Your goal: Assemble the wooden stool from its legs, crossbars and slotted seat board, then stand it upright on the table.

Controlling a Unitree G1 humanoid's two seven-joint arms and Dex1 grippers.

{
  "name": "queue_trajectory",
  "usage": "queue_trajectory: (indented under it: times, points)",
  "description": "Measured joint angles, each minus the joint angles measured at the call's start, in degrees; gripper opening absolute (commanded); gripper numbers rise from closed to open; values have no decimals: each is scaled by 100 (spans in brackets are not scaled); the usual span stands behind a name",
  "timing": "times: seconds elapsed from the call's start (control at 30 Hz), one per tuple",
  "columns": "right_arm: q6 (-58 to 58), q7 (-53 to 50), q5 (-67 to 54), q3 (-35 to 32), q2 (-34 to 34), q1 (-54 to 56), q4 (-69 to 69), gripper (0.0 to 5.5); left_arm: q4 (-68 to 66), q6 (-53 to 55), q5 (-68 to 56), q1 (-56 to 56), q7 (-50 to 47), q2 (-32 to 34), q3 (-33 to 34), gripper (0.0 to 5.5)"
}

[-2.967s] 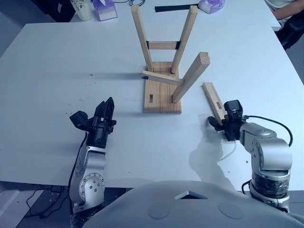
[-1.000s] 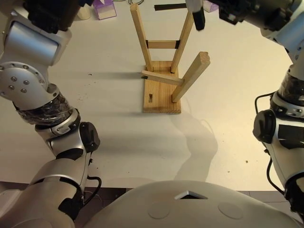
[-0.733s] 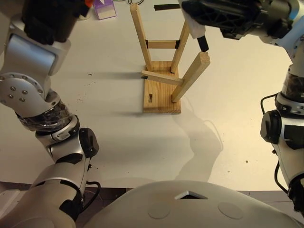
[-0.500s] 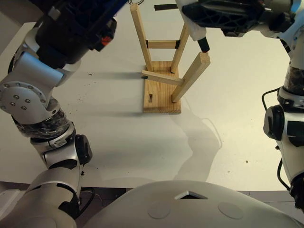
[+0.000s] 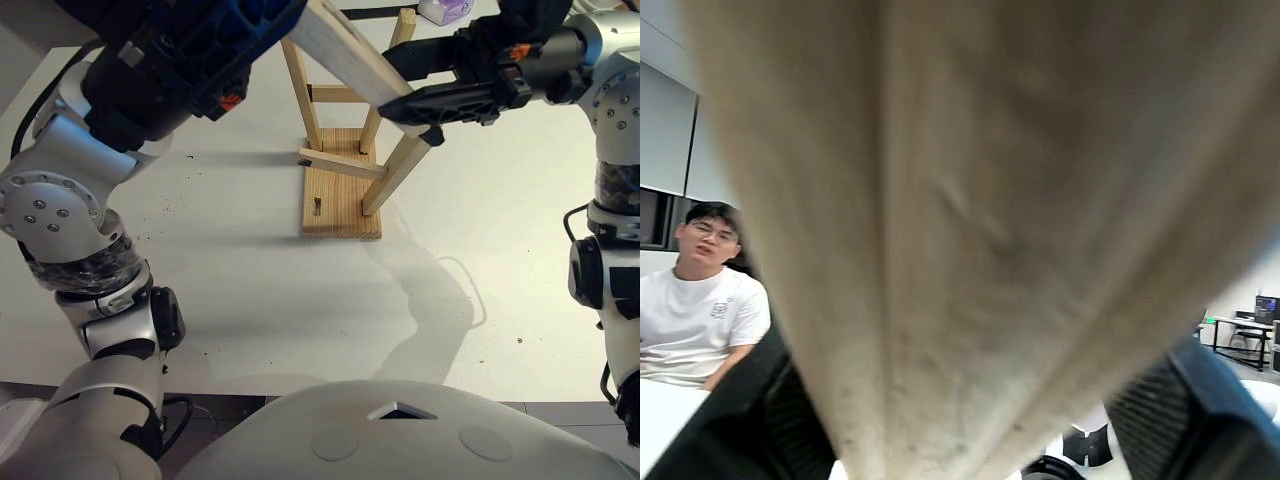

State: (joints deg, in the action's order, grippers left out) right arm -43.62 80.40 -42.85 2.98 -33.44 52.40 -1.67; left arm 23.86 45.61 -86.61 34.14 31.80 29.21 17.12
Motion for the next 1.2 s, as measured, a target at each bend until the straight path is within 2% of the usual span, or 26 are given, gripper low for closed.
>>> queue_trajectory:
  times: [0.13, 0.47, 0.5, 0.73, 0.93, 1.1, 1.13, 1.2]
  points:
    - [-97, 2, -101, -83, -18, -4, -1, 203, -44, -75, 156, -3, 86, 43, -34, 230]
    - [202, -115, 6, -91, 159, -134, -65, 203, 13, -421, 540, -132, 191, 21, -75, 222]
    - [310, -142, 30, -90, 197, -170, -67, 240, 12, -446, 577, -137, 193, 21, -73, 221]
    - [724, -449, 109, -371, 225, -242, -56, 339, -81, -514, 337, -71, 172, 303, 325, 217]
    - [775, -859, 137, -815, 49, -241, -307, 353, 46, -514, 167, -65, 200, 1107, 914, 204]
    - [1022, -1366, 115, -1567, -220, -260, -348, 353, -871, -634, 1152, -166, 1386, 2432, 1591, 204]
    - [1034, -1386, 116, -1607, -239, -261, -358, 353, -924, -635, 1224, -196, 1451, 2504, 1618, 204]
    - [1226, -1552, 143, -1745, -295, -263, -384, 353, -1329, -820, 2029, -688, 2277, 2937, 1652, 204]
